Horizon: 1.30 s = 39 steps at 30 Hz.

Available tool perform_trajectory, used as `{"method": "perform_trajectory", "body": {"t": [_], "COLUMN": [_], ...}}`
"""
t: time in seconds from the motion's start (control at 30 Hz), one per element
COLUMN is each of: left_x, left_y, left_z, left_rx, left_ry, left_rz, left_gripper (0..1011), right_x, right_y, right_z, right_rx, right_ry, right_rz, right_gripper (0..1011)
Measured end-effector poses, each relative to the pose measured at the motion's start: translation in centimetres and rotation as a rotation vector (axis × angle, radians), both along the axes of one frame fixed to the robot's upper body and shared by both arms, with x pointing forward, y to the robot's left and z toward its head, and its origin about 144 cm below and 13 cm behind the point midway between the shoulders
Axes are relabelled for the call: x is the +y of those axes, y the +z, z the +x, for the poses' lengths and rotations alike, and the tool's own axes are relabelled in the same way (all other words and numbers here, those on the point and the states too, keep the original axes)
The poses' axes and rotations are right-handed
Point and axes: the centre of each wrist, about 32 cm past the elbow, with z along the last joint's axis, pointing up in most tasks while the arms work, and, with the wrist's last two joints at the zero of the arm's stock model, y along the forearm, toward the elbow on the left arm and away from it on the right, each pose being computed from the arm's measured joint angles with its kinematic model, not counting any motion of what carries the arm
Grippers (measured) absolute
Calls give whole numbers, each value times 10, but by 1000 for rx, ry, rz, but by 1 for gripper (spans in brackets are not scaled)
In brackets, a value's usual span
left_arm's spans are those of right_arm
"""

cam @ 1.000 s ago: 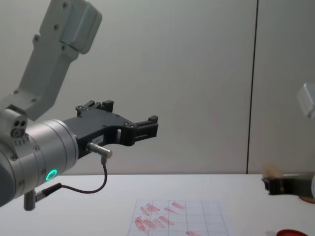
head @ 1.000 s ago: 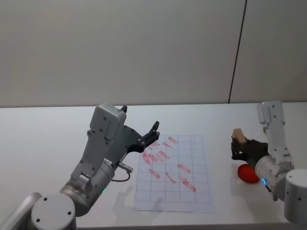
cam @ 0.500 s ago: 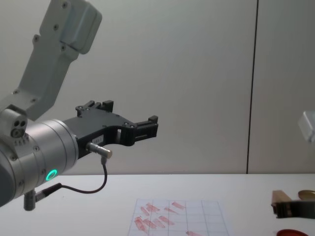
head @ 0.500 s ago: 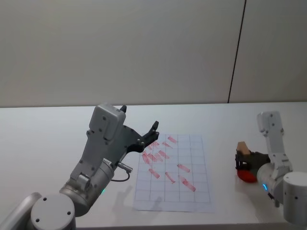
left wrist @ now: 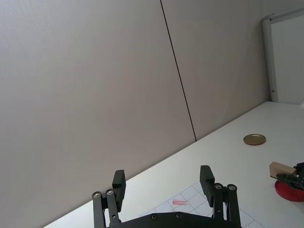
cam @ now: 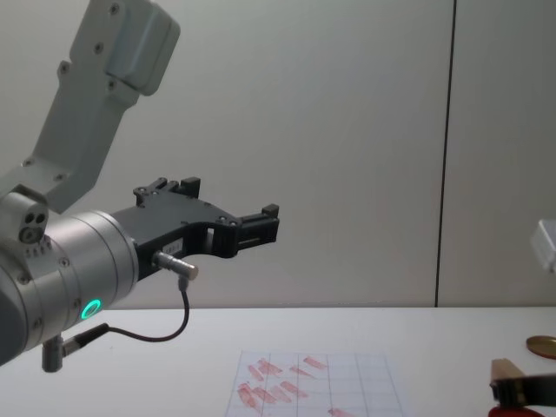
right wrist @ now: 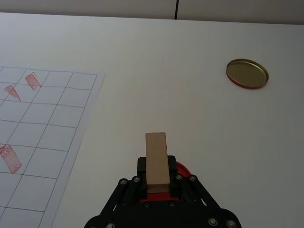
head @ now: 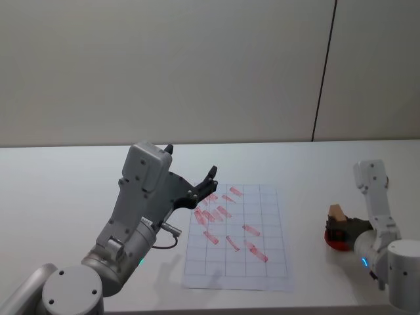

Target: Use the one hand to pick up the stamp and affix it onto the A4 paper.

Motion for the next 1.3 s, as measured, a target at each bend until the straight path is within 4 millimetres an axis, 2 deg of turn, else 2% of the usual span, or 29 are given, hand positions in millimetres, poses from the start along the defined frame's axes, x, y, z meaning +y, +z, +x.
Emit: {"method": "perform_trajectory", "body": {"t": [0.53,0.67,0.87,0.93,1.07,1.17,1.3], "left_x": [0,0,0,0,0,0,0], "left_y": [0,0,0,0,0,0,0], "left_z": [0,0,0,0,0,0,0], "left_rx": [0,0,0,0,0,0,0], "left_ry": [0,0,0,0,0,0,0], "left_rz": [0,0,0,0,0,0,0], "left_gripper": [993,993,993,993,993,993,993], "right_x": [-3,-3,-2,-2,-1,0,1], "right_y": [-5,-7,-8,-8,-7,-6,1], "right_z": [-8,-10,-11,-11,-12,-13,-16], "right_rx": [30,34,30,27,12,1,-33], "right_ry": [-17,-18,-17,-17,-16,-15,-10], "right_rz": [-5,-5,-3,-3,-1,0,2], "right_gripper": [222,304,531,564,731,785,925]}}
